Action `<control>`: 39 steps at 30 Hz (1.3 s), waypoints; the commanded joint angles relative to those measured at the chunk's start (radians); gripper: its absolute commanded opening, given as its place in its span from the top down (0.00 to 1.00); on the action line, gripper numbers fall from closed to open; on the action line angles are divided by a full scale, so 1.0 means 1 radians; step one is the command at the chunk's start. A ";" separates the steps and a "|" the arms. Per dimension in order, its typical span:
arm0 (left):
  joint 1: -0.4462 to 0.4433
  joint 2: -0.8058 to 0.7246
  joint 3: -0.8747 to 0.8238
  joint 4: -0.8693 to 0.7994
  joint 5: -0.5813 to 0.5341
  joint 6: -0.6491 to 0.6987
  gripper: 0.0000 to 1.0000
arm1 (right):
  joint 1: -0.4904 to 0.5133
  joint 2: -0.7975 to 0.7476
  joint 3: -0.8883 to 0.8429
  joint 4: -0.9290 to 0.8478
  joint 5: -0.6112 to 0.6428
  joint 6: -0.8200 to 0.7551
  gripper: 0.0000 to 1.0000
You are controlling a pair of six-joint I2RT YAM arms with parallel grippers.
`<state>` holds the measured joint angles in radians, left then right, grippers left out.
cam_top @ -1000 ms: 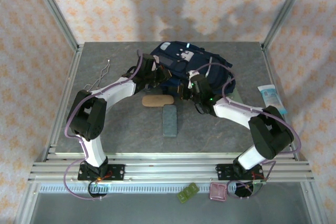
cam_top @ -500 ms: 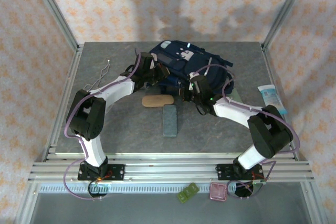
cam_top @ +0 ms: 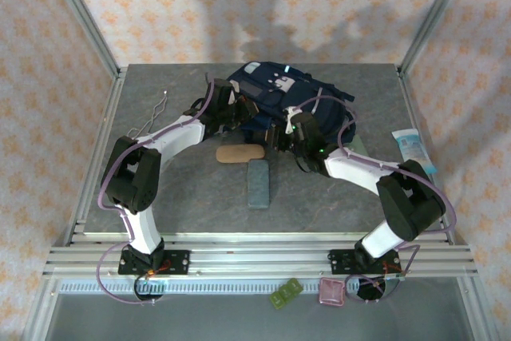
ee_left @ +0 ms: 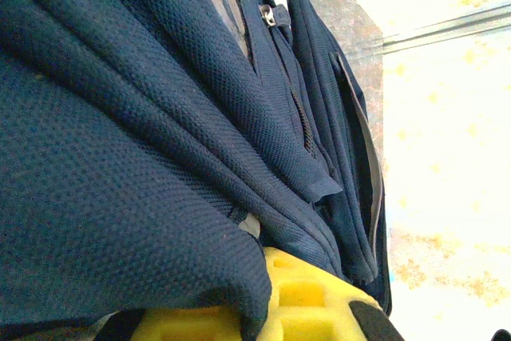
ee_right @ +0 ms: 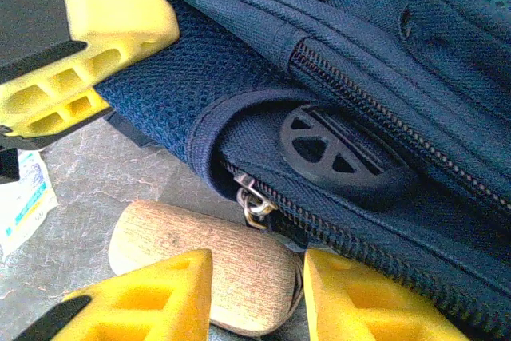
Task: Pack books, pencil case, and school supplies into a backpack
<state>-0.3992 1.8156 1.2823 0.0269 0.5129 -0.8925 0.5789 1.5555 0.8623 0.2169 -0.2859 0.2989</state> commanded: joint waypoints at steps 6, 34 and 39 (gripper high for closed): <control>-0.013 -0.021 0.072 0.107 0.033 -0.003 1.00 | -0.004 0.048 0.083 0.023 0.101 0.010 0.68; 0.003 0.001 0.084 -0.023 -0.128 0.150 1.00 | -0.019 0.043 0.127 -0.503 0.188 -0.026 1.00; 0.017 0.004 0.051 -0.022 -0.199 0.180 1.00 | -0.075 -0.017 0.069 -0.532 0.252 -0.010 1.00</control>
<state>-0.4110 1.8355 1.3239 -0.0654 0.4129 -0.7666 0.5613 1.5806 0.9707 -0.1543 -0.1261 0.2867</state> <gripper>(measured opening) 0.061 0.038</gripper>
